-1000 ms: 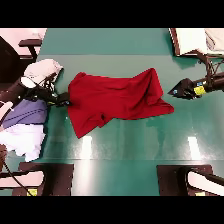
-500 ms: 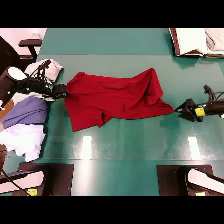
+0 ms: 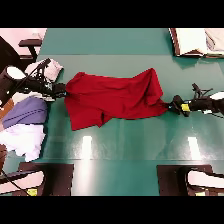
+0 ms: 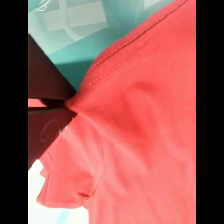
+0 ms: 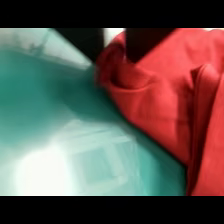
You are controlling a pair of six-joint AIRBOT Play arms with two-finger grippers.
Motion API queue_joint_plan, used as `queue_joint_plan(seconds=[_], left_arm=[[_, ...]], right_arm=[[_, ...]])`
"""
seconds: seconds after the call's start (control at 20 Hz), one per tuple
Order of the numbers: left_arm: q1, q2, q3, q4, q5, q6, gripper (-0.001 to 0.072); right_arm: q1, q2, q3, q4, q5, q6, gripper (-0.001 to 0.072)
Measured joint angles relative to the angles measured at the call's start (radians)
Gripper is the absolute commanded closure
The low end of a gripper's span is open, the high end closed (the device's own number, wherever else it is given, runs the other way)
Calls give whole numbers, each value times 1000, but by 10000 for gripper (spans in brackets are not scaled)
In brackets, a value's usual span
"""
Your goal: Fold the shirts.
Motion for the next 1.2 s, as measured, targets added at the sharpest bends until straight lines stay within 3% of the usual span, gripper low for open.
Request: queue_joint_plan(seconds=[0.2,0.4,0.8,1.05,1.2], left_arm=[[0,57,11,11,3,0,679],[-1,205,106,34,6,-2,679],[0,505,601,40,122,-29,680],[0,553,916,41,162,-64,681],[0,560,995,41,164,-82,682]], right_arm=[[53,14,65,-101,16,-4,694],[63,162,187,-152,97,-7,695],[51,516,730,-173,152,-11,694],[50,593,1045,-182,193,3,695],[50,571,1181,-225,275,50,695]])
